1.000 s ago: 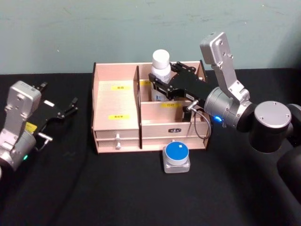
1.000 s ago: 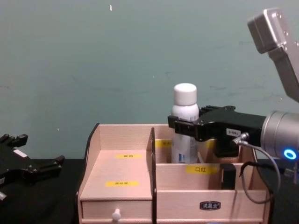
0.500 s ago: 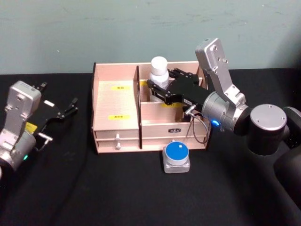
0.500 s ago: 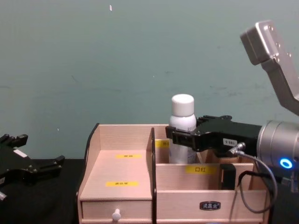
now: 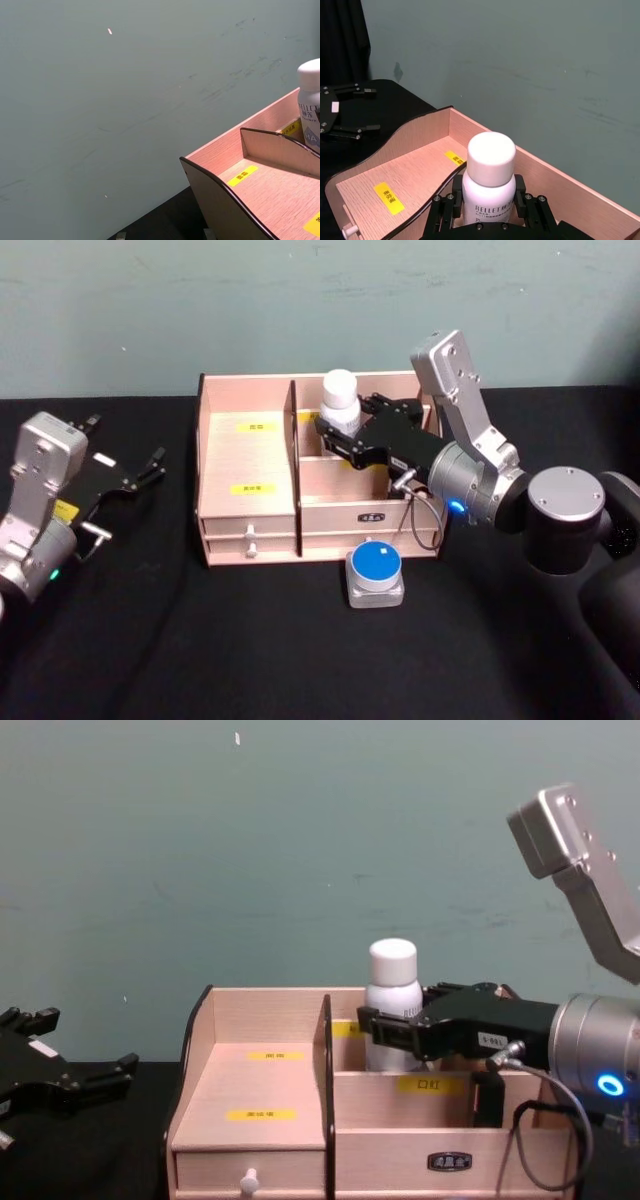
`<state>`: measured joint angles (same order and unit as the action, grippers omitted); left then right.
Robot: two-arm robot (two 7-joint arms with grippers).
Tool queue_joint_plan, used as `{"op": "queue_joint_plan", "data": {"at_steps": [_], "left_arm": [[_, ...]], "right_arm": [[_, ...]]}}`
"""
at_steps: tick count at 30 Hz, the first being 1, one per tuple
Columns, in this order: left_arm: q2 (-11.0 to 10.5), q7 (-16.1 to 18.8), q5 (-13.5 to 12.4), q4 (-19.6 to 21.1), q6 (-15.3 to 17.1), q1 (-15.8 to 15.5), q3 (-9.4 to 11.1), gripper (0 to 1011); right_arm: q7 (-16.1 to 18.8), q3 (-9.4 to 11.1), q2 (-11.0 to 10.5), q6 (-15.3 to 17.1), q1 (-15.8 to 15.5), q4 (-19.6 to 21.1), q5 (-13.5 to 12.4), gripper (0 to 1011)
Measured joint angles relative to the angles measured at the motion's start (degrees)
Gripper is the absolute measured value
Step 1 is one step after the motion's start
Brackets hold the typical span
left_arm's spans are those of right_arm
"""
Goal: Pick up the facial cleanser and watermelon frost from the table and place them into the tiered storage box.
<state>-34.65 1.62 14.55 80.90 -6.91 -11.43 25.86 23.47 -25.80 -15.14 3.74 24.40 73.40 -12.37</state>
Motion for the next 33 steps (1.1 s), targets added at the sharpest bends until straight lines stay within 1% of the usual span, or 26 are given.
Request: {"op": "queue_joint_plan", "data": {"at_steps": [13,16,17,18,20,22,24,25,27,28,29,30,33], "left_arm": [[0.0,0.0,0.0,0.0,0.0,0.0,0.0,1001],[0.0,0.0,0.0,0.0,0.0,0.0,0.0,1001],[0.0,0.0,0.0,0.0,0.0,0.0,0.0,1001],[0.0,0.0,0.0,0.0,0.0,0.0,0.0,1001],[0.0,0.0,0.0,0.0,0.0,0.0,0.0,1001],[0.0,0.0,0.0,0.0,0.0,0.0,0.0,1001],[0.0,0.0,0.0,0.0,0.0,0.0,0.0,1001],[0.0,0.0,0.0,0.0,0.0,0.0,0.0,1001],[0.0,0.0,0.0,0.0,0.0,0.0,0.0,1001],[0.0,0.0,0.0,0.0,0.0,0.0,0.0,1001],[0.0,0.0,0.0,0.0,0.0,0.0,0.0,1001],[0.0,0.0,0.0,0.0,0.0,0.0,0.0,1001],[0.0,0.0,0.0,0.0,0.0,0.0,0.0,1001]], "right_arm": [[-0.07,0.05,-0.01,0.02,-0.08,0.02,0.03,601],[-0.06,0.05,-0.02,0.02,-0.08,0.03,0.01,616],[-0.05,0.05,-0.02,0.01,-0.08,0.05,-0.01,630],[-0.05,0.05,-0.02,0.0,-0.08,0.06,-0.01,687],[-0.05,0.05,-0.02,-0.01,-0.08,0.07,-0.02,718],[-0.05,0.05,-0.03,-0.02,-0.08,0.08,-0.03,799],[-0.05,0.05,-0.03,-0.03,-0.08,0.09,-0.04,838],[-0.05,0.05,-0.04,-0.03,-0.08,0.09,-0.04,892],[-0.05,0.05,-0.05,-0.04,-0.08,0.1,-0.05,940],[-0.05,0.05,-0.05,-0.04,-0.08,0.1,-0.05,940],[-0.05,0.05,-0.05,-0.05,-0.08,0.11,-0.06,984],[-0.05,0.05,-0.06,-0.06,-0.08,0.11,-0.07,999],[-0.01,0.24,-0.12,-0.27,-0.15,0.35,-0.12,1002]]}}
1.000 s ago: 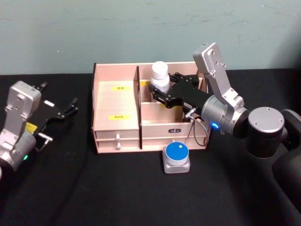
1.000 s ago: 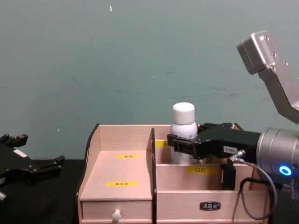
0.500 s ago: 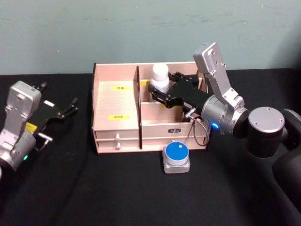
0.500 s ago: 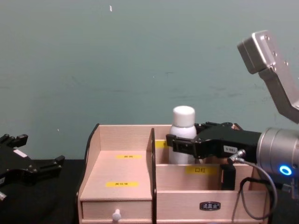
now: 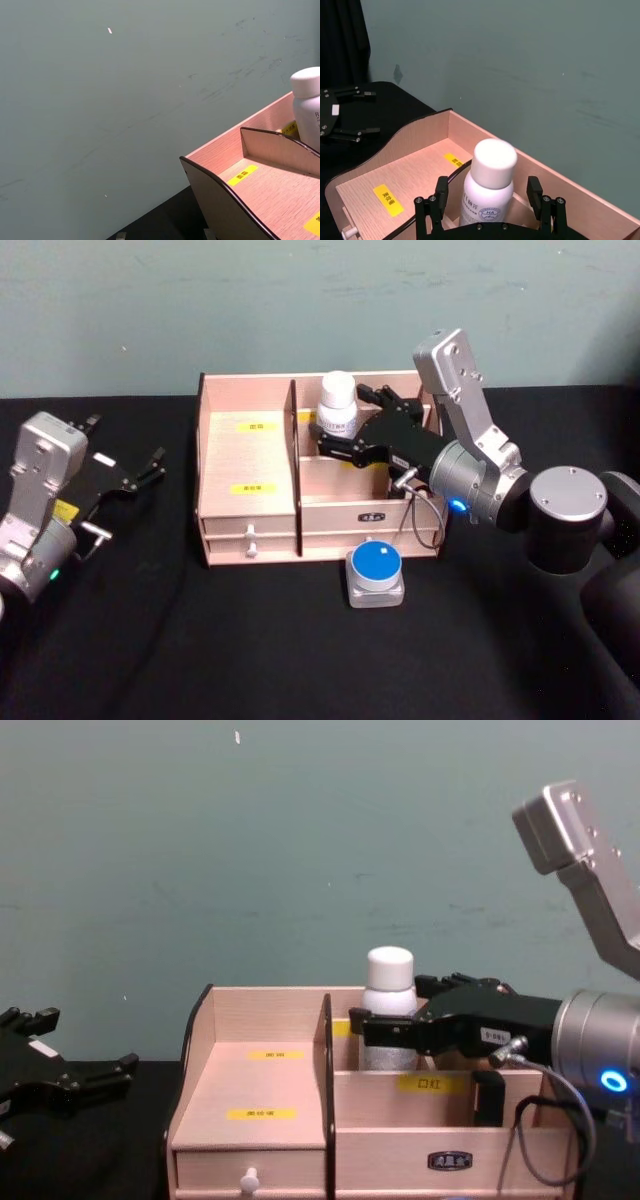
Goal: Pick up the facial cleanser and watermelon frost from the table and place them into the tiered storage box.
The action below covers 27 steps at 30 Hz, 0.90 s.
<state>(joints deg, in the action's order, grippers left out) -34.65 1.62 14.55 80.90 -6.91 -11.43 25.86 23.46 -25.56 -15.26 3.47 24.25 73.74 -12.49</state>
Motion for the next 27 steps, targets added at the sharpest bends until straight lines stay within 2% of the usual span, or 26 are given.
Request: {"op": "queue_joint_plan", "data": {"at_steps": [8,14,20,24,27], "left_arm": [[0.0,0.0,0.0,0.0,0.0,0.0,0.0,1001],[0.0,0.0,0.0,0.0,0.0,0.0,0.0,1001],[0.0,0.0,0.0,0.0,0.0,0.0,0.0,1001],[0.0,0.0,0.0,0.0,0.0,0.0,0.0,1001],[0.0,0.0,0.0,0.0,0.0,0.0,0.0,1001]], "right_arm": [[-0.55,1.05,-1.38,0.28,-0.78,3.57,0.34,1002],[-0.79,1.98,-3.94,2.31,-3.03,10.06,0.73,1002],[-0.88,4.03,-7.76,5.03,-8.47,19.53,-0.33,1002],[-1.13,5.1,-9.4,6.16,-11.32,23.37,-1.16,1002],[-1.65,6.35,-11.33,7.42,-15.48,28.23,-2.21,1003]]}}
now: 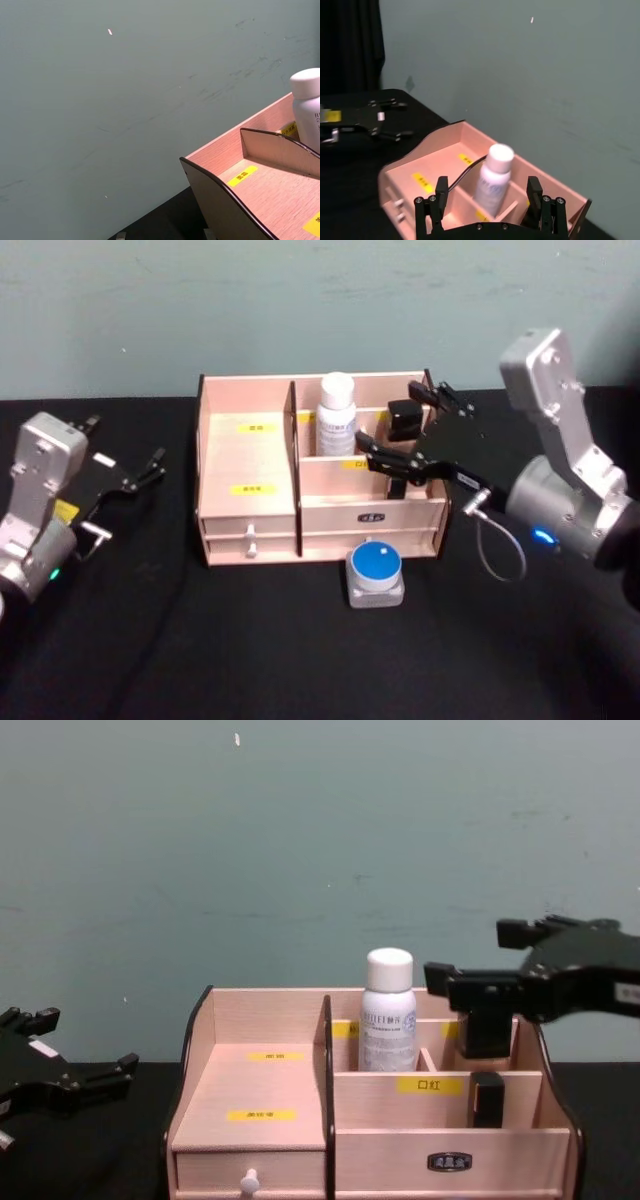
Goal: Pick up the facial cleanser and watermelon frost from the table and place them into the tiered storage box.
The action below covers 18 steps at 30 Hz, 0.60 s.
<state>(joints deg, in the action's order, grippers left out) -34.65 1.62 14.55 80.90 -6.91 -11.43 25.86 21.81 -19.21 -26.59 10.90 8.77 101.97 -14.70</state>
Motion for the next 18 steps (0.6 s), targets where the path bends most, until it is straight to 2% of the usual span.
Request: {"op": "queue_joint_plan", "data": {"at_steps": [5,9,18], "left_arm": [[0.0,0.0,0.0,0.0,0.0,0.0,0.0,1001],[0.0,0.0,0.0,0.0,0.0,0.0,0.0,1001],[0.0,0.0,0.0,0.0,0.0,0.0,0.0,1001]], "right_arm": [[-1.3,1.59,-2.08,1.14,-6.3,5.95,-1.1,1003],[-2.2,2.26,-3.19,1.31,-10.7,9.06,-1.28,1002],[-5.0,3.75,-3.88,1.93,-19.25,12.84,-0.56,1002]]}}
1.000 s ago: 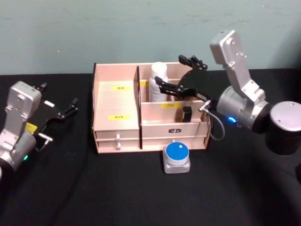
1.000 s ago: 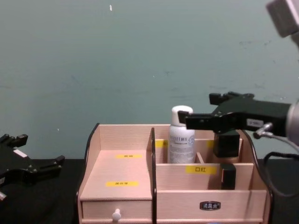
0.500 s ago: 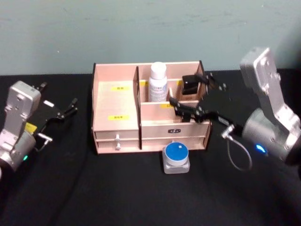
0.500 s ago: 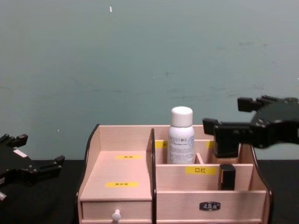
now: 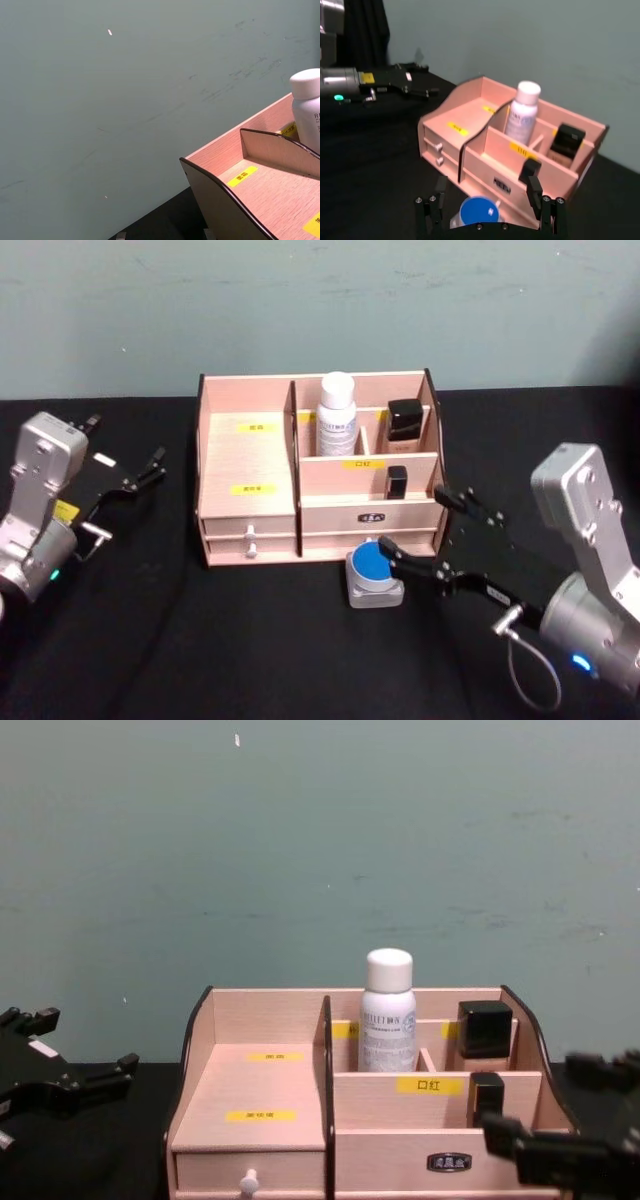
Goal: Pick up the facial cleanser and watermelon frost from the table and place them into the tiered storage box.
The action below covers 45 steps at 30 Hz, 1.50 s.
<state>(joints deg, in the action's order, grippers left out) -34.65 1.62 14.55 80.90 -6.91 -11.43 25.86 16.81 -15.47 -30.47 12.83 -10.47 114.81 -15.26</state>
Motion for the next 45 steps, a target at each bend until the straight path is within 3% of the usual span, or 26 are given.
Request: {"op": "queue_joint_plan", "data": {"at_steps": [4,11,23,45], "left_arm": [[0.0,0.0,0.0,0.0,0.0,0.0,0.0,1001],[0.0,0.0,0.0,0.0,0.0,0.0,0.0,1001],[0.0,0.0,0.0,0.0,0.0,0.0,0.0,1001],[0.0,0.0,0.0,0.0,0.0,0.0,0.0,1001]], "right_arm": [[-1.16,0.61,0.44,0.72,-2.9,0.63,0.79,1002],[-2.01,0.8,2.14,2.8,-4.23,0.08,1.53,1002],[-1.81,0.03,5.66,7.51,-1.63,-3.94,1.48,1003],[-0.9,-1.45,7.22,8.91,1.09,-7.67,0.73,1003]]}}
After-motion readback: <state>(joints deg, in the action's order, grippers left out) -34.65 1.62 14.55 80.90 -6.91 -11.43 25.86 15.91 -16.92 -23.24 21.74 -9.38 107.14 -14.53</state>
